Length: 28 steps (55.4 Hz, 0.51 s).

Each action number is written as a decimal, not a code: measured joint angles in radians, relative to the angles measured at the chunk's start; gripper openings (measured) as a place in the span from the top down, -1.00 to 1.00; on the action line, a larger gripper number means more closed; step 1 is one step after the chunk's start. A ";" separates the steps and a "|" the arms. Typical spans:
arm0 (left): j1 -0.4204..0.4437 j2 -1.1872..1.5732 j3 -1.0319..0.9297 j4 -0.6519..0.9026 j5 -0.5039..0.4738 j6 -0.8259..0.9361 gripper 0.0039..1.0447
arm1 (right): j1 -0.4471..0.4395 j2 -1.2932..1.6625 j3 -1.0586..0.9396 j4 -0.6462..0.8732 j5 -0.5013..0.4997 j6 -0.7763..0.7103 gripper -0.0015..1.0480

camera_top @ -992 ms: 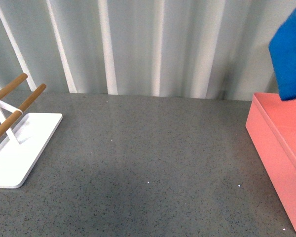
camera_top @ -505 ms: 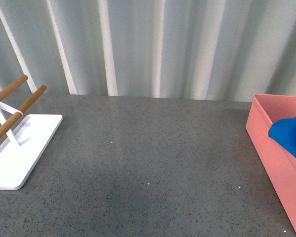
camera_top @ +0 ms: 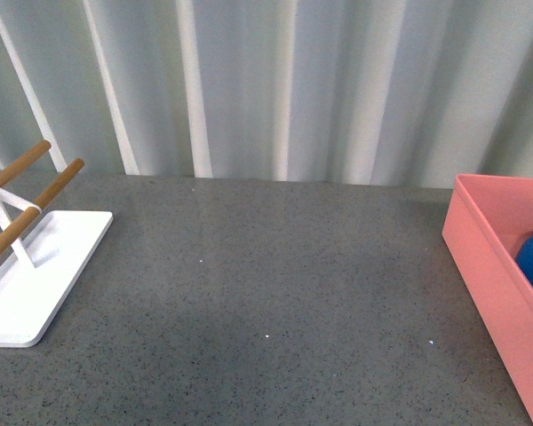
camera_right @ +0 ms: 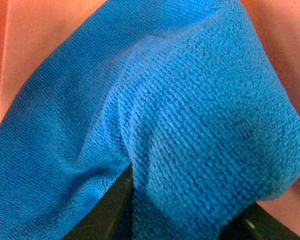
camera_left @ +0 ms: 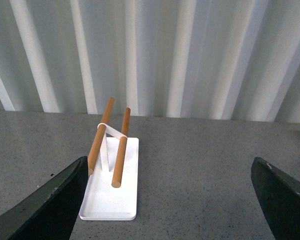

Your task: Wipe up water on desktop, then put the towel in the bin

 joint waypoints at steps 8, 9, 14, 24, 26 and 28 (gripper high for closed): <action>0.000 0.000 0.000 0.000 0.000 0.000 -0.88 | -0.014 -0.010 0.025 -0.032 -0.013 0.019 -0.33; 0.000 0.000 0.000 0.000 0.000 0.000 -0.88 | -0.016 -0.015 0.027 -0.037 -0.015 0.024 -0.44; 0.000 0.000 0.000 0.000 0.000 0.000 -0.88 | -0.018 -0.035 0.030 -0.051 -0.032 0.041 -0.72; 0.000 0.000 0.000 0.000 0.000 0.000 -0.88 | -0.006 -0.097 0.029 -0.049 -0.065 0.076 -0.86; 0.000 0.000 0.000 0.000 0.000 0.000 -0.88 | 0.003 -0.127 0.022 -0.017 -0.061 0.079 -0.87; 0.000 0.000 0.000 0.000 0.000 0.000 -0.88 | 0.012 -0.157 0.012 0.017 -0.053 0.079 -0.87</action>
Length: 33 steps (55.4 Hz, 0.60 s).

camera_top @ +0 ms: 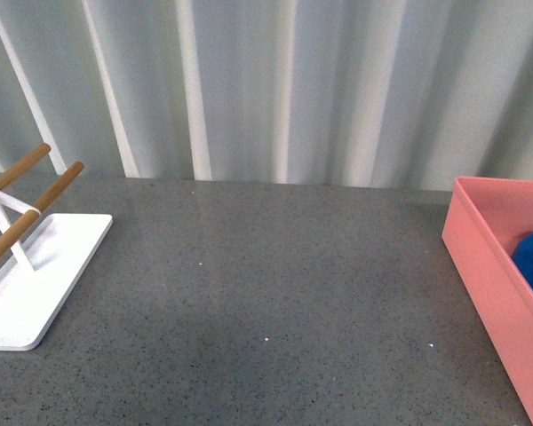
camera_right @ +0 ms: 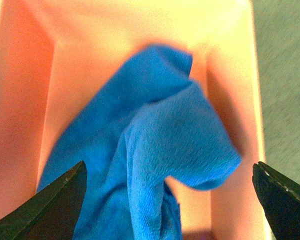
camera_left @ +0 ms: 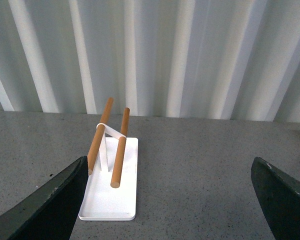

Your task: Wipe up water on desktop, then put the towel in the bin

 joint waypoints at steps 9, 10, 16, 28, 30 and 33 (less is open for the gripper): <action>0.000 0.000 0.000 0.000 0.000 0.000 -0.88 | 0.089 -0.270 -0.097 0.112 -0.044 0.046 -0.87; 0.000 0.000 0.000 0.000 0.000 0.000 -0.88 | 0.096 -0.290 -0.106 0.112 -0.050 0.050 -0.87; 0.000 0.000 0.000 0.000 0.000 0.000 -0.88 | 0.199 -0.504 -0.217 0.112 -0.065 0.072 -0.87; 0.000 0.000 0.000 0.000 0.000 0.000 -0.88 | 0.400 -0.824 -0.431 0.055 -0.005 0.113 -0.87; 0.000 0.000 0.000 0.000 0.000 0.000 -0.88 | 0.428 -0.863 -0.464 0.049 0.014 0.121 -0.87; 0.000 0.000 0.000 0.000 0.000 0.000 -0.88 | 0.454 -0.903 -0.500 0.043 0.030 0.124 -0.87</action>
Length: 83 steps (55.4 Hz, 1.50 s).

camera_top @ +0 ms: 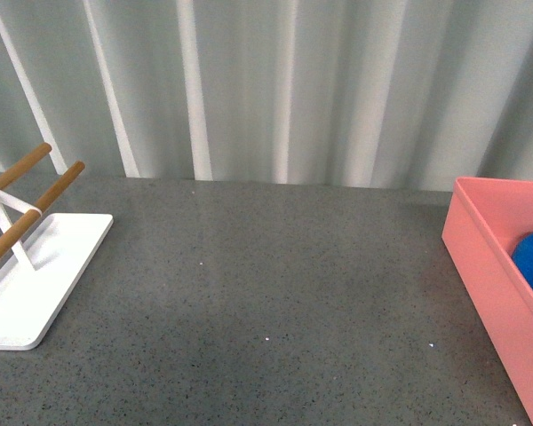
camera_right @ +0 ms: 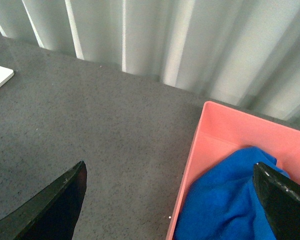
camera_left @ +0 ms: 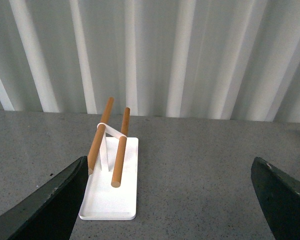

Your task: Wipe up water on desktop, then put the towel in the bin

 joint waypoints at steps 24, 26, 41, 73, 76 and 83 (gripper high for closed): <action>0.000 0.000 0.000 0.000 0.000 0.000 -0.88 | -0.013 -0.297 -0.396 0.443 0.198 0.145 0.57; 0.000 0.000 0.000 0.000 0.000 0.000 -0.88 | -0.050 -0.322 -0.409 0.431 0.137 0.147 0.74; 0.000 0.000 0.000 0.000 0.000 0.000 -0.88 | -0.121 -0.424 -0.452 0.379 0.098 0.152 0.93; 0.000 0.000 0.000 0.000 0.000 0.000 -0.88 | -0.121 -0.605 -0.495 0.271 0.098 0.154 0.93; 0.000 0.000 0.000 0.000 0.000 0.000 -0.88 | -0.121 -0.618 -0.495 0.257 0.097 0.154 0.93; 0.000 0.000 0.000 0.000 0.000 0.000 -0.88 | -0.121 -0.647 -0.495 0.228 0.098 0.154 0.93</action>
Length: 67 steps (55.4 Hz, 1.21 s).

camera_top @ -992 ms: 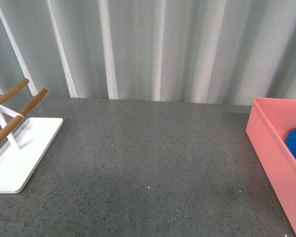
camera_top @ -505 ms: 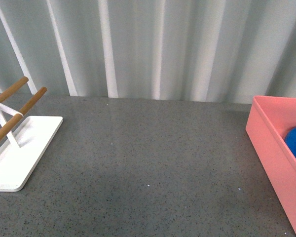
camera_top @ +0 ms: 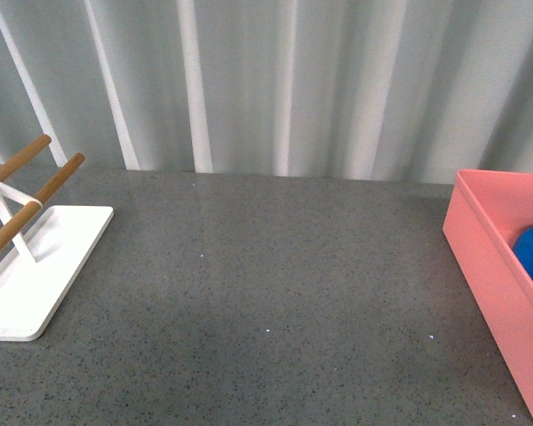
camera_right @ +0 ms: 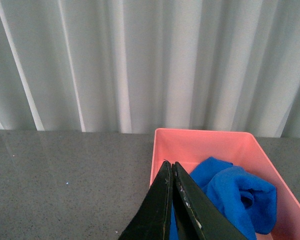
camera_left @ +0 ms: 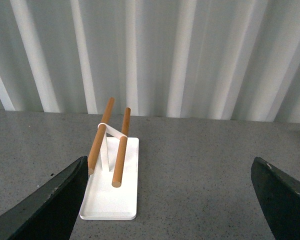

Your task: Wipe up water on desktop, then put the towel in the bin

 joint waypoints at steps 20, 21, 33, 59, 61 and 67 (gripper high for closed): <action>0.000 -0.001 0.000 0.000 0.000 0.000 -0.88 | 0.000 -0.181 0.000 -0.187 0.001 0.001 0.93; 0.000 0.000 0.000 0.000 0.000 0.000 -0.88 | 0.000 -0.181 0.000 -0.187 0.001 0.001 0.93; 0.000 -0.001 0.000 0.000 0.000 0.000 -0.88 | 0.000 -0.181 0.000 -0.187 0.001 0.000 0.43; 0.000 -0.001 0.000 0.000 0.000 0.000 -0.88 | 0.000 -0.181 0.000 -0.187 0.001 0.002 -0.87; 0.000 -0.001 0.000 0.000 0.000 0.000 -0.88 | 0.000 -0.181 0.000 -0.187 0.001 0.001 -0.87; 0.000 -0.001 0.000 0.000 0.000 0.000 -0.88 | 0.000 -0.181 0.000 -0.187 0.001 0.002 -0.87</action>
